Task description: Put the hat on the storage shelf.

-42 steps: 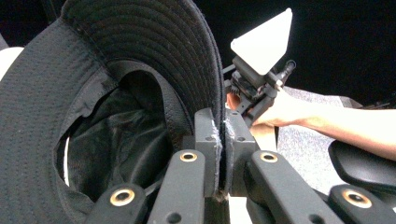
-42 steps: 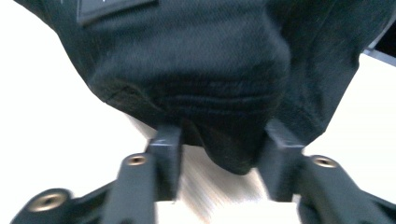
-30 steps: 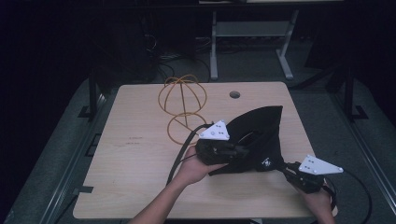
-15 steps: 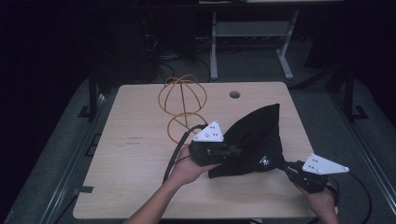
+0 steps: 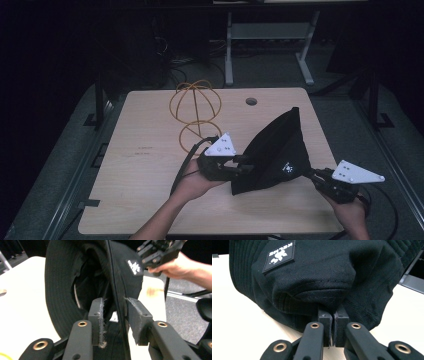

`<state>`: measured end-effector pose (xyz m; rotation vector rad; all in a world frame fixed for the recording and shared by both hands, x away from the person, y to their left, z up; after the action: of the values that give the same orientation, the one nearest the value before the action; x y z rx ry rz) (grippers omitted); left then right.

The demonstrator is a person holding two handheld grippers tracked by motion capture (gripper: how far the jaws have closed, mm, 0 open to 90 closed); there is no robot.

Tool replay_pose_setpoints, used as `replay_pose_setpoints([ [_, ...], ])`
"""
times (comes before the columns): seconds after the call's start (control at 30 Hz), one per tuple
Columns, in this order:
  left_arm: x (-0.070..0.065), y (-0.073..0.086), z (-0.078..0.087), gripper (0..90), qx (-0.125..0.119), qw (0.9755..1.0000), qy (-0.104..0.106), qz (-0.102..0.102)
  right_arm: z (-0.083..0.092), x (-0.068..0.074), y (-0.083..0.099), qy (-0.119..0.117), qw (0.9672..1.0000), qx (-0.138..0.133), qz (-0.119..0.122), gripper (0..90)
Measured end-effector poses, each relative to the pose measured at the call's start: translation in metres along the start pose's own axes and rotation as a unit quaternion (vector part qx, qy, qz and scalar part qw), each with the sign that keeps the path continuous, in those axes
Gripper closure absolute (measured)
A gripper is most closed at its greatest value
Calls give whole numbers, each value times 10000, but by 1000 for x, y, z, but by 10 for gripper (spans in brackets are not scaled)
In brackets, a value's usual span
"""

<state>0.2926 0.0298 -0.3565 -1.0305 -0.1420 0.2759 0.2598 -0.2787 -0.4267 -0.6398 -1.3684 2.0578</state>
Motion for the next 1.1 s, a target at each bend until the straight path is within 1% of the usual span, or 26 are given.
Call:
replay_pose_setpoints([
  [0.1, 1, 2, 1, 618, 26, 10000, -13, 14, 1, 0, -2, -8, 10000, -5, -16, 878],
  [0.13, 0, 4, 2, 613, 34, 10000, -36, 10, 2, -1, -4, 43, 10000, -25, -1, 879],
  [0.17, 0, 5, 3, 613, 30, 10000, -81, 0, 2, -1, -4, 43, 10000, -25, -1, 879],
  [0.2, -1, 7, 5, 610, 16, 10000, -86, 32, 3, -2, -6, 67, 9999, -108, -50, 879],
  [0.27, -1, 9, 6, 599, 32, 9999, -122, 10, 4, -4, -8, 110, 9998, -162, -48, 879],
  [0.3, -1, 10, 7, 599, 43, 9999, -125, -6, 4, -4, -10, 110, 9997, -190, -108, 880],
  [0.37, -1, 12, 8, 594, 43, 9999, -124, 12, 5, -5, -11, 116, 9997, -205, -120, 879],
  [0.47, -1, 17, 12, 593, 49, 9998, -168, 30, 6, -6, -15, 132, 9996, -233, -113, 879],
  [0.53, -1, 22, 16, 589, 54, 9997, -237, 37, 8, -7, -19, 141, 9993, -308, -142, 879],
  [0.57, -1, 24, 17, 588, 64, 9996, -277, 26, 8, -7, -21, 136, 9993, -313, -136, 880],
  [0.63, -1, 27, 19, 588, 54, 9995, -292, 44, 8, -8, -22, 142, 9994, -291, -121, 880],
  [0.67, 0, 31, 22, 589, 1, 9995, -298, 102, 8, -8, -25, 162, 9994, -283, -97, 880],
  [0.87, 3, 46, 31, 581, -9, 9991, -354, 245, 9, -10, -32, 191, 9990, -378, -165, 880],
  [0.93, 4, 48, 33, 579, -5, 9990, -377, 238, 10, -11, -35, 192, 9988, -398, -185, 881],
  [0.97, 6, 53, 37, 576, -11, 9986, -419, 325, 10, -11, -37, 201, 9988, -420, -176, 881],
  [1.0, 6, 53, 37, 574, -11, 9986, -419, 325, 11, -12, -38, 200, 9986, -453, -188, 881],
  [1.07, 8, 60, 41, 572, -22, 9982, -443, 399, 11, -13, -42, 199, 9985, -469, -196, 882],
  [1.1, 10, 65, 43, 571, 16, 9979, -489, 418, 11, -13, -43, 193, 9985, -463, -208, 881],
])
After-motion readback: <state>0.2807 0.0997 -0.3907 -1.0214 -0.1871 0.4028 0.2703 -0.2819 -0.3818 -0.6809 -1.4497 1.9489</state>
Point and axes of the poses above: each handheld gripper's, and its own axes: z roughly backward along the jaws, y roughly out of its underside, x roughly to its left, the point moved 3 cm from there along -z, roughly forward along the jaws
